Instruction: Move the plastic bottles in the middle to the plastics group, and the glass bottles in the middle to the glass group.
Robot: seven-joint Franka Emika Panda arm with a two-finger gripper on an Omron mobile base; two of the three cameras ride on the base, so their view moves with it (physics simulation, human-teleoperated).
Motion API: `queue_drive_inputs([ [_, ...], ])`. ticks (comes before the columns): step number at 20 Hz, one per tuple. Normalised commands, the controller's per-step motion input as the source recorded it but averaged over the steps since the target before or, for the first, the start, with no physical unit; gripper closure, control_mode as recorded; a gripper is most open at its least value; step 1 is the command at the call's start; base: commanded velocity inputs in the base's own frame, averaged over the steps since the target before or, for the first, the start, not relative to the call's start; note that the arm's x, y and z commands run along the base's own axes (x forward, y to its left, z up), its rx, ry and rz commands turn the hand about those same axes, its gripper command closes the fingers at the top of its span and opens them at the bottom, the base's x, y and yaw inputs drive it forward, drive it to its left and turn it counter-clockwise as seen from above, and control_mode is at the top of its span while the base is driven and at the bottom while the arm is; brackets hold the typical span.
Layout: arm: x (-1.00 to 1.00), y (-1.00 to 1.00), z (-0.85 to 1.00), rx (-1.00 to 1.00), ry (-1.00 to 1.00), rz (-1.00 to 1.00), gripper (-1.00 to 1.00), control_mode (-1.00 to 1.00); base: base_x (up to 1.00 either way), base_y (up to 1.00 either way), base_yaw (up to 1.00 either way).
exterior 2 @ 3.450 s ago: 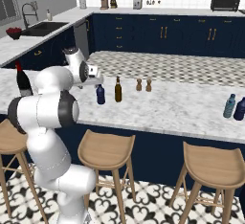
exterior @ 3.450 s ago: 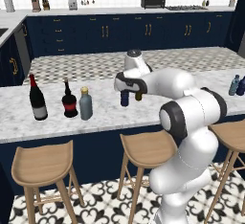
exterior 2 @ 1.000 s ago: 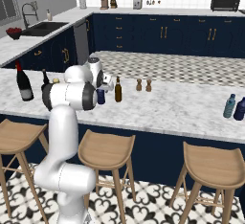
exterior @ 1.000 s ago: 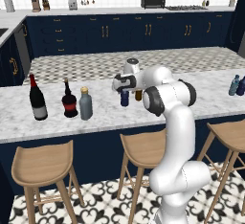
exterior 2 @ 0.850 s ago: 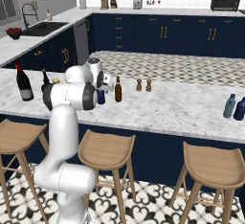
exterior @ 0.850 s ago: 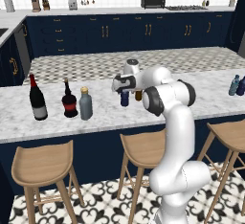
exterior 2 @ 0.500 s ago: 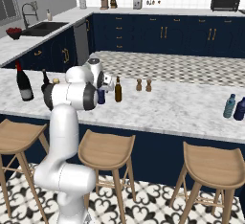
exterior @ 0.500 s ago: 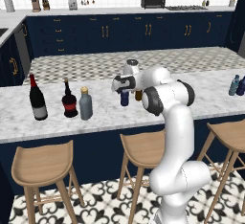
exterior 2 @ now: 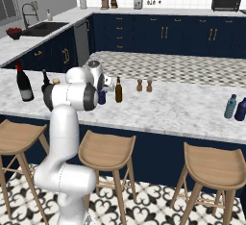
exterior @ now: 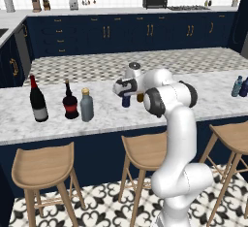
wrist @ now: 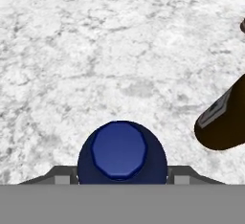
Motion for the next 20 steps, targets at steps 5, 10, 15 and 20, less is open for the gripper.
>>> queue_drive_inputs([
  [5, -0.28, -0.16, 0.14, 0.02, -0.02, 0.0, 1.0, -1.0, 0.0, 0.0, 0.0],
  [10, -0.52, -0.31, 0.52, 0.0, 0.0, 0.0, 1.0, -1.0, 0.0, 0.0, 0.0],
  [15, -0.55, -0.38, 0.56, 0.0, 0.03, 0.0, 1.0, -1.0, 0.0, 0.0, 0.0],
  [20, -0.66, -0.46, 0.41, 0.0, 0.03, 0.0, 1.0, -1.0, 0.0, 0.0, 0.0],
])
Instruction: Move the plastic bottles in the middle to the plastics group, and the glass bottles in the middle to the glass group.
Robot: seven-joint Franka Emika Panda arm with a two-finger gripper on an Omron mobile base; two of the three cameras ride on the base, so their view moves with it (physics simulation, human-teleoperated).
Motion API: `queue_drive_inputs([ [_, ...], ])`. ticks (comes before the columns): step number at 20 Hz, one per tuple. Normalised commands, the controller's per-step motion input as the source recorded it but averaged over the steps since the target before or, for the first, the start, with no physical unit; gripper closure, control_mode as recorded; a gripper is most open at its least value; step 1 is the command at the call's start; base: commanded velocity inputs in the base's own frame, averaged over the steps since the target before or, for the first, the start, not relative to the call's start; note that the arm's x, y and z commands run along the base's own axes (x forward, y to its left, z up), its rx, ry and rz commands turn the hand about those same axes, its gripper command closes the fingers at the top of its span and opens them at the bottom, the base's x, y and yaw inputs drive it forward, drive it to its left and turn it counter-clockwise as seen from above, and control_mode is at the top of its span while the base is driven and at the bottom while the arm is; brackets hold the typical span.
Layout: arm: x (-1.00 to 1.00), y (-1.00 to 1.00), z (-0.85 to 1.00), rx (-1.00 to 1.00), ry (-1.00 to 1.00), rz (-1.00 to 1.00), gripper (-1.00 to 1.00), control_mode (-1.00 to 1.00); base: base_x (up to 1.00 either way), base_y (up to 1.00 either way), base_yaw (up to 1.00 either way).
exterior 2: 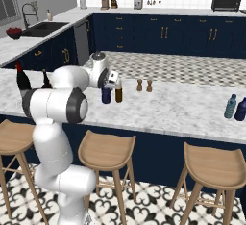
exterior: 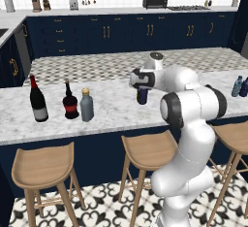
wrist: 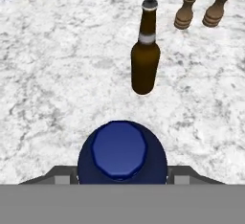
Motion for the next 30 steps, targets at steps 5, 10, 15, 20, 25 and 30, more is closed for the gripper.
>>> queue_drive_inputs([
  [5, -0.41, -0.57, 0.37, 0.0, 0.03, -0.04, 1.0, -1.0, 0.0, 0.0, 0.0],
  [10, -0.08, -0.66, 0.3, -0.02, 0.01, -0.04, 1.0, -1.0, 0.0, 0.0, 0.0],
  [15, 0.01, -0.7, 0.17, -0.12, 0.05, -0.11, 1.0, -1.0, 0.0, 0.0, 0.0],
  [20, 0.05, -0.72, 0.18, -0.14, 0.06, -0.15, 1.0, -1.0, 0.0, 0.0, 0.0],
  [25, 0.04, -0.75, 0.22, -0.11, 0.06, -0.16, 1.0, -1.0, 0.0, 0.0, 0.0],
  [30, 0.02, -0.77, 0.22, -0.07, 0.07, -0.12, 1.0, -1.0, 0.0, 0.0, 0.0],
])
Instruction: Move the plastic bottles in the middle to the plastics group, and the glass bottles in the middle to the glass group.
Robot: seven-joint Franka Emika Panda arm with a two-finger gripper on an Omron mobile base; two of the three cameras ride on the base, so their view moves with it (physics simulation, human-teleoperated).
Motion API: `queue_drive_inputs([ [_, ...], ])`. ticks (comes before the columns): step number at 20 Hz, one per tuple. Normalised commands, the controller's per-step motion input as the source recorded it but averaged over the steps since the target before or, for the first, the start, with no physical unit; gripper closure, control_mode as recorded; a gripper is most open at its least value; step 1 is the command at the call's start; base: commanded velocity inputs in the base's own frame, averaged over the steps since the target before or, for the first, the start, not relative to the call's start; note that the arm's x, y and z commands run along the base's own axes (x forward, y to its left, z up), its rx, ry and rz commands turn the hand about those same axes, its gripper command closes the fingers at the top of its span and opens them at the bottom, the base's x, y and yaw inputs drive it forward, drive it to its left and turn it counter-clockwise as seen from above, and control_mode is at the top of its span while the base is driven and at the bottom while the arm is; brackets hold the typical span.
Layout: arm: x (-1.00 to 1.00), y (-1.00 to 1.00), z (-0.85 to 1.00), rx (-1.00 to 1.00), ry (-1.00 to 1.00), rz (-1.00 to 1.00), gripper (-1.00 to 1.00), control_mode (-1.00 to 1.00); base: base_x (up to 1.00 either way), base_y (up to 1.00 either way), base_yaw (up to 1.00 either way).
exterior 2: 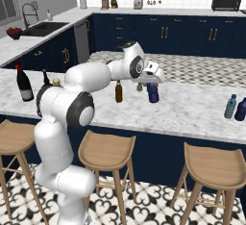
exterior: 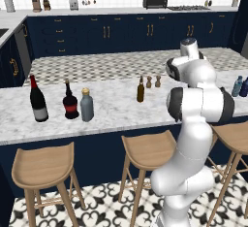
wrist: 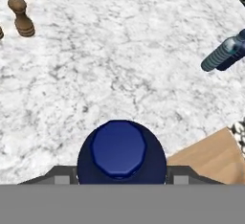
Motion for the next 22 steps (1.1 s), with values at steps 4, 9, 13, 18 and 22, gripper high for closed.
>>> queue_drive_inputs([
  [4, 0.0, -0.77, 0.1, -0.02, 0.02, -0.01, 1.0, -1.0, 0.0, 0.0, 0.0],
  [9, -0.23, -0.7, -0.15, 0.0, -0.06, 0.03, 1.0, -1.0, 0.0, 0.0, 0.0],
  [13, -0.25, -0.59, -0.29, 0.0, -0.25, 0.11, 1.0, -1.0, 0.0, 0.0, 0.0],
  [18, -0.01, -0.56, -0.12, 0.0, -0.13, 0.07, 1.0, -1.0, 0.0, 0.0, 0.0],
  [22, 0.03, -0.54, -0.03, 0.0, 0.0, 0.04, 1.0, -1.0, 0.0, 0.0, 0.0],
])
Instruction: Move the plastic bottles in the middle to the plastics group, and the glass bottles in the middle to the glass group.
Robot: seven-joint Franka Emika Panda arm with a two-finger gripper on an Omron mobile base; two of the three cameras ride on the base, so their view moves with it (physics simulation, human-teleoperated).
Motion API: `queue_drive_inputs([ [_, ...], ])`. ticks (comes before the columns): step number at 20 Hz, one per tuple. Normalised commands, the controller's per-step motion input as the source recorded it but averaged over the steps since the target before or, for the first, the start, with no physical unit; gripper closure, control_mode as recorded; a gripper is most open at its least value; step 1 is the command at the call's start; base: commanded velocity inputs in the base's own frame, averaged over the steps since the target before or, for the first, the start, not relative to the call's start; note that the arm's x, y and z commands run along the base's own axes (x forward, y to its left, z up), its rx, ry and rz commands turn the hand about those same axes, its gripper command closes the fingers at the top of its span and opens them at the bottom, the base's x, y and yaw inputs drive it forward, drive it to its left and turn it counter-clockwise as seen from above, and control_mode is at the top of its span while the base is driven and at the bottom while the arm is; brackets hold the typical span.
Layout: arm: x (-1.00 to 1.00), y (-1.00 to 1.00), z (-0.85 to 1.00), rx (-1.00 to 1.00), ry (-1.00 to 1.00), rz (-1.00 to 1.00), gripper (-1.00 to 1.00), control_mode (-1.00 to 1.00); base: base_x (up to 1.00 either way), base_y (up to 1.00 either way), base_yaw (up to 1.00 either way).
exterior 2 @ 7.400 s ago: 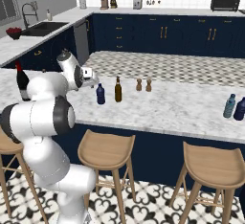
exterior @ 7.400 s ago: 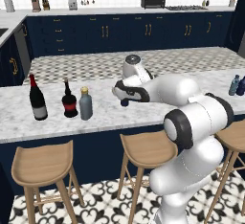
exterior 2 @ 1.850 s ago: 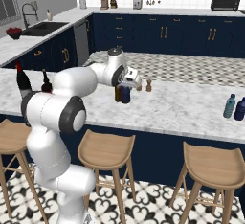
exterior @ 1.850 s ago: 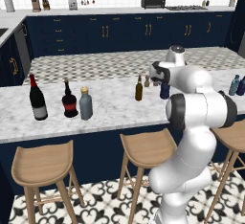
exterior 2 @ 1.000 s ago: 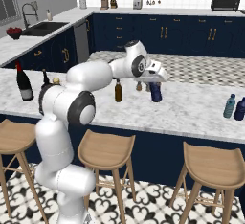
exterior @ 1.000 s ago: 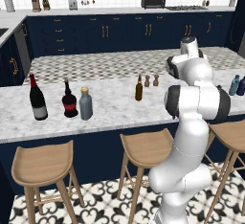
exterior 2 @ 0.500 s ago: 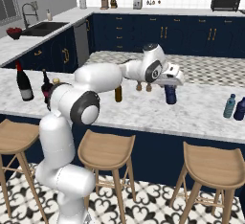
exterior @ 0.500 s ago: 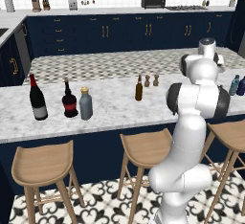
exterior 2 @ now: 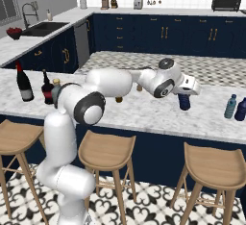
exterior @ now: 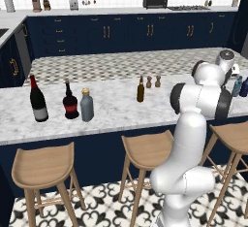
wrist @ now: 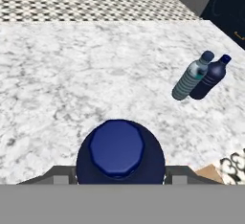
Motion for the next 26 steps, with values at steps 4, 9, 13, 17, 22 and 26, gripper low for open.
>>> queue_drive_inputs([
  [4, 0.02, -0.57, 0.0, 0.0, 0.01, 0.03, 1.0, -1.0, 0.0, 0.0, 0.0],
  [9, 0.02, -0.56, -0.01, 0.0, 0.0, 0.03, 1.0, -1.0, 0.0, 0.0, 0.0],
  [13, 0.0, -0.29, -0.19, 0.0, 0.0, 0.08, 1.0, -1.0, 0.0, 0.0, 0.0],
  [17, 0.14, -0.34, -0.03, 0.0, 0.0, 0.06, 1.0, -1.0, 0.0, 0.0, 0.0],
  [22, 0.14, -0.21, -0.15, 0.0, 0.0, 0.05, 1.0, -1.0, 0.0, 0.0, 0.0],
  [26, 0.16, -0.07, -0.24, 0.0, 0.0, 0.07, 1.0, -1.0, 0.0, 0.0, 0.0],
])
